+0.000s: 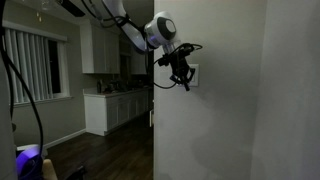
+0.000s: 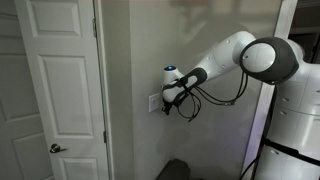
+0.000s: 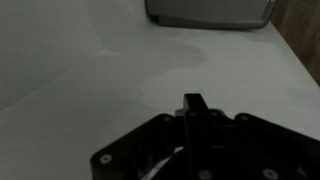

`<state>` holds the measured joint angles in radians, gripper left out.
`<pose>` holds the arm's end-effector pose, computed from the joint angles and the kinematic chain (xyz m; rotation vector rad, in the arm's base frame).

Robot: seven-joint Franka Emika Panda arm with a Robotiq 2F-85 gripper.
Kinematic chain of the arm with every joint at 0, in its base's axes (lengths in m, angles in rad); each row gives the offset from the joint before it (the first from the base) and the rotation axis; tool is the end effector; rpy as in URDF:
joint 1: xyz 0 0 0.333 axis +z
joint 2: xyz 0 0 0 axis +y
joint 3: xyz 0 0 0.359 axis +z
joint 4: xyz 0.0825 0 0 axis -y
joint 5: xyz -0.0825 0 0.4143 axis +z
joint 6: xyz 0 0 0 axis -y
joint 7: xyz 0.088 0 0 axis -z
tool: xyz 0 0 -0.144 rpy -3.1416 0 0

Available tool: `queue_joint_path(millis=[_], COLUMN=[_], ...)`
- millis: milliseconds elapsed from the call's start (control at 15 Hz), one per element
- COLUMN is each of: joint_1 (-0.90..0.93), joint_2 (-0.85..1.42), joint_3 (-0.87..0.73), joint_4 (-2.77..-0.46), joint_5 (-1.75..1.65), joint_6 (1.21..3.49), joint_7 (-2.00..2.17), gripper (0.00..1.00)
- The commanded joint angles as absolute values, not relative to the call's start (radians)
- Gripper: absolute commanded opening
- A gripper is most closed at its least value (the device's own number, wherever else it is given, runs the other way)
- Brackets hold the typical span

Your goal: Flip the first switch from the left

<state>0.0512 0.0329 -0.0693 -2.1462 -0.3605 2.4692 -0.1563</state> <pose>0.6074 -0.0182 0.4084 2.7749 0.5470 0.3750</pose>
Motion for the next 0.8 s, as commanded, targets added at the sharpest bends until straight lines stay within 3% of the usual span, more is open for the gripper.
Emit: queue_joint_path(millis=[0, 733], joint_1=[0.031, 0.021], joint_2=[-0.024, -0.019], joint_3=[-0.043, -0.041], joint_4=[-2.167, -2.149], joint_5=[-0.347, -0.315], joint_6=[2.349, 2.317], joint_7=[-0.186, -0.173], gripper=[0.0, 0.01])
